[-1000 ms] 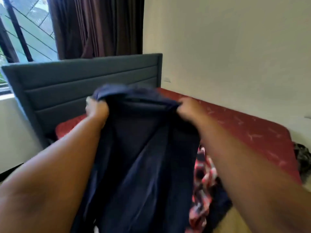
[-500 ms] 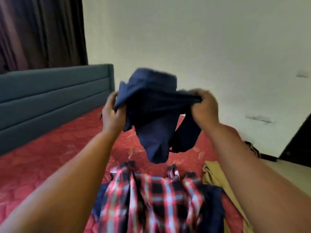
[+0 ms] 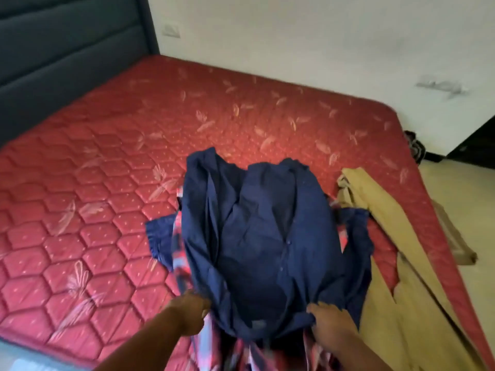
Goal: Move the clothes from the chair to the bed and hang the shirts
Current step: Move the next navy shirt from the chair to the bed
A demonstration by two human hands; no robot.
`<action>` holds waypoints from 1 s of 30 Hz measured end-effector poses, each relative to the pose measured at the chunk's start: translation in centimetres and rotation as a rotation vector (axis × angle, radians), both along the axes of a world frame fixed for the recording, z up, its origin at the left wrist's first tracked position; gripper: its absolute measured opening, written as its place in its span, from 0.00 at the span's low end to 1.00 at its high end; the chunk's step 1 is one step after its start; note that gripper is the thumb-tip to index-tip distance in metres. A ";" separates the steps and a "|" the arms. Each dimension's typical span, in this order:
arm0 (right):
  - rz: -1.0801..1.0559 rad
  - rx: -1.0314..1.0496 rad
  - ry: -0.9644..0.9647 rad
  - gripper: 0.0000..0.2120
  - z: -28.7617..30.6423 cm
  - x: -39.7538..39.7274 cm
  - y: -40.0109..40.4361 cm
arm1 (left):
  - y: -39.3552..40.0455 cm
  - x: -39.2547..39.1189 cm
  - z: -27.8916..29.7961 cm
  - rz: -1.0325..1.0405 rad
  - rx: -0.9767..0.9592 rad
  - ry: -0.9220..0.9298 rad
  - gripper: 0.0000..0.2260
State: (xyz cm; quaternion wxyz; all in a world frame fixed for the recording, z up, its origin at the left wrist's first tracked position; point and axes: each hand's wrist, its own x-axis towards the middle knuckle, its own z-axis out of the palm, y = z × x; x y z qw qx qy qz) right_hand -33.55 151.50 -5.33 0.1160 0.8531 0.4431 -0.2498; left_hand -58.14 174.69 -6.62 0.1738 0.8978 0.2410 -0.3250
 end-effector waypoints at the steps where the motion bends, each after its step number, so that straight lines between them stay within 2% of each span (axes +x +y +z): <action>1: -0.008 -0.020 0.014 0.15 -0.8 -0.3 -0.6 | -0.3 -0.1 -0.5 0.002 -0.012 0.013 0.12; 3: -0.043 -0.011 0.045 0.13 -1.2 -0.4 -1.2 | -0.7 0.2 -1.6 0.008 0.003 0.010 0.16; 7: -0.113 0.098 0.165 0.07 -1.0 -0.2 -1.5 | -1.7 2.3 -3.1 -0.021 0.048 -0.052 0.40; 9: -0.178 0.155 0.270 0.07 -0.7 -0.3 -1.8 | -2.4 3.8 -3.3 -0.095 0.078 -0.026 0.46; 11: -0.225 0.207 0.331 0.08 -0.2 -0.2 -2.5 | -3.2 5.1 -3.4 -0.178 0.117 0.021 0.41; 14: -0.231 0.265 0.308 0.11 0.5 -0.1 -4.3 | -4.5 6.2 -3.6 -0.250 0.121 -0.014 0.21; 18: -0.254 0.358 0.261 0.13 1.1 -0.1 -7.4 | -5.1 5.8 -2.3 -0.302 0.034 -0.141 0.17; 21: -0.244 0.353 0.230 0.14 1.4 -0.5 -9.0 | -5.6 4.8 -0.3 -0.261 -0.032 -0.217 0.17; 23: -0.212 0.328 0.218 0.13 1.0 -0.8 -10.1 | -6.7 3.9 0.6 -0.327 -0.018 -0.192 0.18; 26: -0.153 0.156 0.189 0.11 -0.2 -1.5 -11.4 | -9.3 3.0 0.6 -0.397 -0.008 -0.021 0.20; 28: -0.124 -0.037 0.177 0.13 -0.5 -2.3 -12.0 | -11.4 2.5 -0.3 -0.346 -0.030 0.181 0.26; 30: -0.144 -0.086 0.212 0.13 -0.8 -3.1 -12.5 | -13.6 2.2 -0.9 -0.247 -0.054 0.256 0.33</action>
